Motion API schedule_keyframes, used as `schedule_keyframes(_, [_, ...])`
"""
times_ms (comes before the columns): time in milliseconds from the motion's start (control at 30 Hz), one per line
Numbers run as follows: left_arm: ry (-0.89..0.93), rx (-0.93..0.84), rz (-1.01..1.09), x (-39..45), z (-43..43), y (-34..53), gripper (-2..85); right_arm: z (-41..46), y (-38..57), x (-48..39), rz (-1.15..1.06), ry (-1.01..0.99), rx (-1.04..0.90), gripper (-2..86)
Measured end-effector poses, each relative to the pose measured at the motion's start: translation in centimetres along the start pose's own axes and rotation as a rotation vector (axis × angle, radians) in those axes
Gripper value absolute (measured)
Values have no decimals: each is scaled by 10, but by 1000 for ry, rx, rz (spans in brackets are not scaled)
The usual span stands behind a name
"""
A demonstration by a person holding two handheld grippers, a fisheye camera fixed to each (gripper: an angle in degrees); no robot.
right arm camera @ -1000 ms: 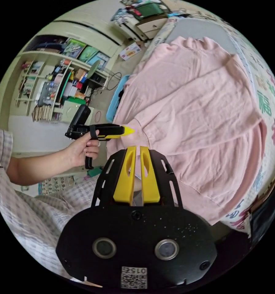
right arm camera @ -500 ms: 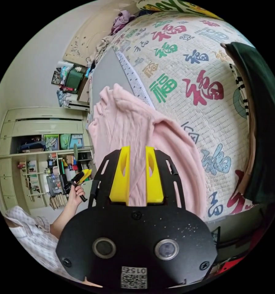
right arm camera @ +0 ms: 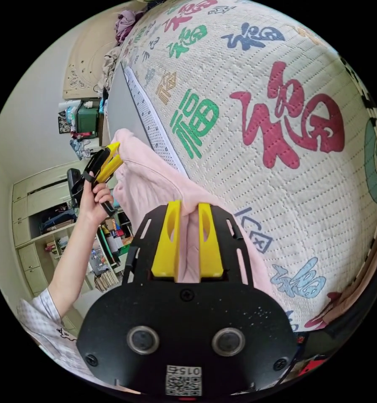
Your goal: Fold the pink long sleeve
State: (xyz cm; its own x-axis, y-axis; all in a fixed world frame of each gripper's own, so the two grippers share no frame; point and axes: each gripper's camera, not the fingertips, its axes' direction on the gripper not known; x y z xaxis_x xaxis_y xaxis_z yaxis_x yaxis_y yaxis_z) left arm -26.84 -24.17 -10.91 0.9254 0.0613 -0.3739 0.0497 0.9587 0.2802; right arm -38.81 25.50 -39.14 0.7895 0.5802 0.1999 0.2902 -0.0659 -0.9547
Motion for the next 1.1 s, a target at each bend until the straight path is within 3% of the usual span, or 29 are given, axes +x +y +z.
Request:
schedule_keyframes(67, [-30, -9, 48, 14, 5, -9, 29, -9, 3, 4, -6, -40, 16, 46])
schedule_keyframes(267, [-116, -16, 97, 53, 21, -38, 13, -37, 7, 26, 56, -178, 117, 25])
schedule_keyframes(467, [-189, -57, 150, 65, 35, -48, 22, -31, -1, 3, -8, -35, 93, 23])
schedule_keyframes(633, [-128, 9, 131, 58, -13, -24, 51, -48, 9, -16, -24, -88, 92, 41])
schedule_keyframes(767, [-183, 65, 107, 43, -87, 42, 60, -82, 35, -57, -98, -1, 103, 46])
schedule_keyframes(900, [-259, 33, -20, 10, -146, 148, 66, -73, 61, -120, -259, 37, -58, 51])
schedule_keyframes(967, [-255, -1, -123, -8, -160, 195, 73, -38, 84, -165, -356, 44, -241, 57])
schedule_keyframes(1100, [-225, -66, -289, -38, -174, 281, 83, 22, 128, -205, -321, -29, -445, 73])
